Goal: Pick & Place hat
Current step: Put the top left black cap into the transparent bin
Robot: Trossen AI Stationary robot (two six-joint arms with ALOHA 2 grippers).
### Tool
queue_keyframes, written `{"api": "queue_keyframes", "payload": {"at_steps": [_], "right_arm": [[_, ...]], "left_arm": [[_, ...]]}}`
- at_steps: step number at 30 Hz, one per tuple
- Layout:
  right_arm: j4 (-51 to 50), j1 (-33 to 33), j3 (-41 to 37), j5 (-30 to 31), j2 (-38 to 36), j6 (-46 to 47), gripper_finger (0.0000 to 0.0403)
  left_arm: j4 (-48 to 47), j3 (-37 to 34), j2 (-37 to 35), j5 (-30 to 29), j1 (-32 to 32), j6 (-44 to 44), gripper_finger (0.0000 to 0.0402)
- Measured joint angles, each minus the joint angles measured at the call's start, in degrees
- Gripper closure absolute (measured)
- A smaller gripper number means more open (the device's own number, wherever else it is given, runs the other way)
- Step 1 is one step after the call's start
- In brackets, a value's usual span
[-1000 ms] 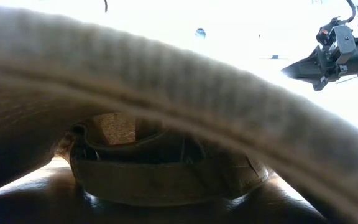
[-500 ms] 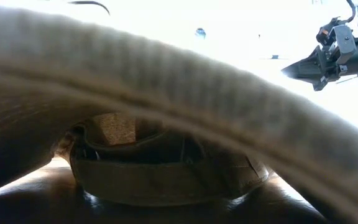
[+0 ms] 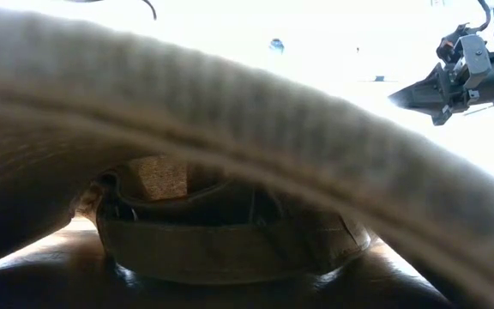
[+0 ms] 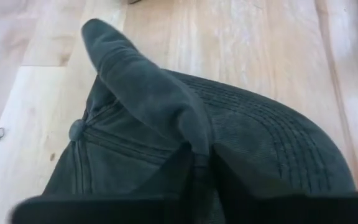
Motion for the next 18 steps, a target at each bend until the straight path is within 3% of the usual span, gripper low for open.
{"api": "queue_keyframes", "payload": {"at_steps": [4, 11, 18], "right_arm": [[-0.02, -0.01, -0.01, 0.02, 0.00, -0.01, 0.0403], [-0.40, -0.02, -0.01, 3.72, 0.00, 0.01, 0.0403], [-0.63, -0.04, 0.00, 7.10, 0.02, 0.45, 0.0403]], "left_arm": [[-0.02, 0.00, -0.05, 0.87, 0.00, 0.83, 0.0390], [0.72, -0.02, -0.05, 0.78, 0.00, 3.55, 0.0366], [3.98, -0.07, -1.31, -2.11, 0.00, 7.63, 0.0392]]}}
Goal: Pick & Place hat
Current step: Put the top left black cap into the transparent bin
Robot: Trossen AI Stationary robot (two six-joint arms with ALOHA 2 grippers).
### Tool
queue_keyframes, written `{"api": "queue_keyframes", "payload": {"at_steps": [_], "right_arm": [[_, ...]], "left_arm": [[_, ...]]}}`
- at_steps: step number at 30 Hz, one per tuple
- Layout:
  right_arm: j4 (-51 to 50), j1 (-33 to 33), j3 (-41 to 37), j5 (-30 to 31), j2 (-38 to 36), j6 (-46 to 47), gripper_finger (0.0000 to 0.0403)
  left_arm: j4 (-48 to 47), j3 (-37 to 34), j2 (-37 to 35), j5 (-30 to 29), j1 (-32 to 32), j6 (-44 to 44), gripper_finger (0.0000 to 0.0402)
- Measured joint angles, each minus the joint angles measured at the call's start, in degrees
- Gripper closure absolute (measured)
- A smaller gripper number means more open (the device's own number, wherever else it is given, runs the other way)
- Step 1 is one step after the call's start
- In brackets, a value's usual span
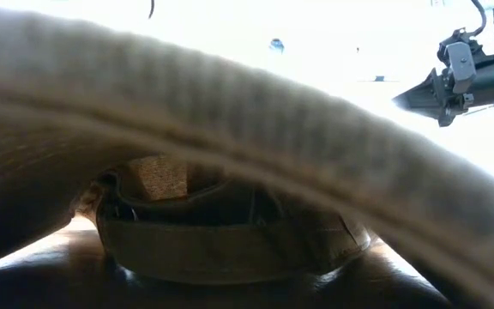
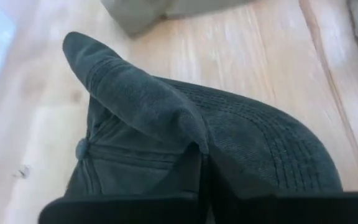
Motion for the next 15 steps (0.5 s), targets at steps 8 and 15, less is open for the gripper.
{"api": "queue_keyframes", "payload": {"at_steps": [8, 15], "right_arm": [[-0.90, 0.02, -0.02, 0.02, 0.07, 0.70, 0.0403], [-3.08, 0.02, -0.01, 0.02, 0.76, 5.52, 0.0403]], "left_arm": [[0.80, 2.87, -4.02, -4.27, -0.11, 5.65, 0.0385], [7.77, 5.81, -5.57, -16.02, -1.48, 18.10, 0.0381]]}}
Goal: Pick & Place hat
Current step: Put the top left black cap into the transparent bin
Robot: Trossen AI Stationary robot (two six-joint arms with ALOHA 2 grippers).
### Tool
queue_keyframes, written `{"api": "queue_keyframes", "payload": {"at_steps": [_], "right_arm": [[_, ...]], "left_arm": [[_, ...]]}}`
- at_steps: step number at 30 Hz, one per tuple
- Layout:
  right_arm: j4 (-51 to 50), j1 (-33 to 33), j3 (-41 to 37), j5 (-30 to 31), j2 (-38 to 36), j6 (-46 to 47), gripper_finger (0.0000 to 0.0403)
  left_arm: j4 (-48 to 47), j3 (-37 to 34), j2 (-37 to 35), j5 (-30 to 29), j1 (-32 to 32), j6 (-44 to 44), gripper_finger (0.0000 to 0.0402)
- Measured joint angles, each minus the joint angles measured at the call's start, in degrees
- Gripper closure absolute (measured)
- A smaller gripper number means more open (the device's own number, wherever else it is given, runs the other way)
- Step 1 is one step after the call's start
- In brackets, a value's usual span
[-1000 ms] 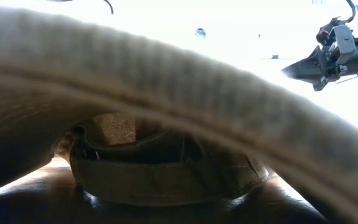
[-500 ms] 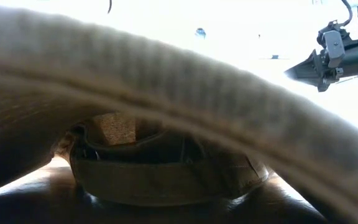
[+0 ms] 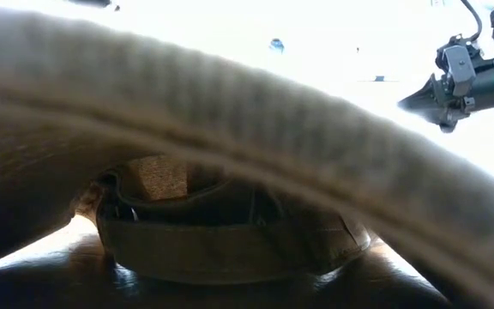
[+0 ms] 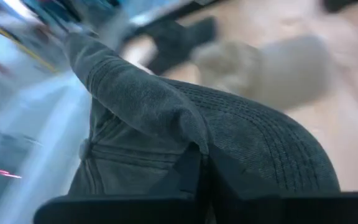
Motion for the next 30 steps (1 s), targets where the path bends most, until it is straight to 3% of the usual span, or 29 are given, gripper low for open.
{"api": "queue_keyframes", "payload": {"at_steps": [8, 16, 21, 26, 30], "right_arm": [[0.39, 0.00, -0.01, 2.62, 3.66, 2.02, 0.0403], [0.82, 0.00, -0.01, 19.08, 5.80, 0.66, 0.0403], [1.07, -0.87, -0.01, 31.56, 5.97, 1.10, 0.0403], [1.11, -3.11, -0.01, 32.96, 5.97, 1.87, 0.0403], [1.16, -4.81, -0.01, 32.95, 5.97, 1.24, 0.0403]], "left_arm": [[6.47, 0.02, 0.10, -15.51, -1.97, 12.86, 0.0390], [12.49, 0.02, 0.14, -27.89, -2.55, 28.23, 0.0394], [23.69, 0.09, 0.14, -27.29, 0.46, 37.63, 0.0381], [25.44, 0.09, 0.14, -23.28, 6.50, 41.29, 0.0392], [26.20, 0.09, 0.14, -16.35, 12.25, 42.66, 0.0388]]}}
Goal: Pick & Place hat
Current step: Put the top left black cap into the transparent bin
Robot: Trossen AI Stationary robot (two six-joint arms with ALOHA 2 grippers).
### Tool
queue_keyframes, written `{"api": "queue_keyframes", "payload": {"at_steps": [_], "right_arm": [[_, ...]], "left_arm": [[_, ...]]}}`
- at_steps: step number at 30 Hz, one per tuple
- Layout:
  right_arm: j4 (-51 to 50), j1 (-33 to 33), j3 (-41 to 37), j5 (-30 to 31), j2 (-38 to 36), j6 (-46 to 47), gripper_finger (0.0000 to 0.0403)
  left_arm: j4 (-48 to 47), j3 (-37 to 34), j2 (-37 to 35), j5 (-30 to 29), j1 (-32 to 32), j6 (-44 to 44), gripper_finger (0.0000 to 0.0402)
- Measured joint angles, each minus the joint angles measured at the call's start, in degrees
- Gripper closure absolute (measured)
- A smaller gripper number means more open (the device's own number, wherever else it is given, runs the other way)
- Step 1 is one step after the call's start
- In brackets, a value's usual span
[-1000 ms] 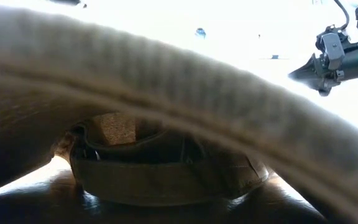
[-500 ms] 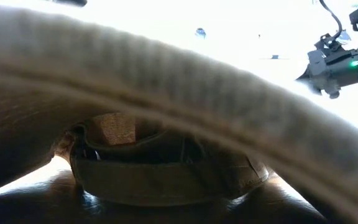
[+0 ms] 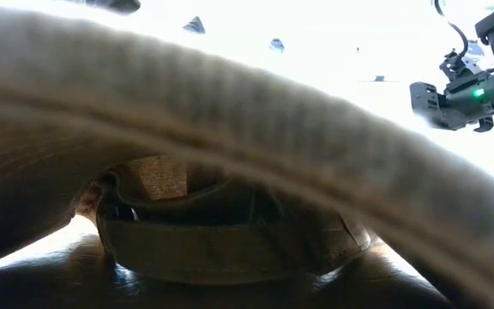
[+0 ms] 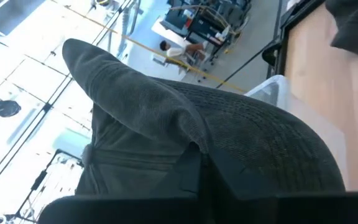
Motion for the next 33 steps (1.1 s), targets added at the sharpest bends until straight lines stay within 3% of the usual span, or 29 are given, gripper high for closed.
{"api": "queue_keyframes", "payload": {"at_steps": [5, 7, 14, 16, 25, 30, 33], "right_arm": [[3.17, -2.51, 0.00, -0.43, 0.00, -3.39, 0.0403], [6.60, -3.49, 0.00, -4.21, -0.02, -6.30, 0.0403], [19.91, -5.25, 0.00, -36.80, 0.02, -17.36, 0.0403], [20.51, -5.27, 0.01, -41.06, 0.01, -17.31, 0.0403], [17.97, -5.28, 0.02, -42.11, 2.89, -12.82, 0.0403], [24.36, -5.27, 0.02, -42.11, 5.61, -15.08, 0.0403], [28.25, -5.29, 0.02, -42.09, 7.01, -18.79, 0.0403]], "left_arm": [[2.51, 0.00, 0.00, 3.87, 6.36, 0.02, 0.0385], [2.66, 0.00, 0.00, 5.37, 7.88, -1.11, 0.0393], [5.86, 0.00, 0.00, 16.98, 11.55, -1.22, 0.0379], [7.53, 0.00, 0.00, 19.19, 13.37, -1.56, 0.0382], [9.23, 0.00, 2.34, 25.78, 22.50, -1.64, 0.0383], [12.62, 0.00, 8.03, 28.35, 23.20, 1.49, 0.0394], [19.89, 0.00, 12.61, 28.12, 23.33, 4.89, 0.0385]]}}
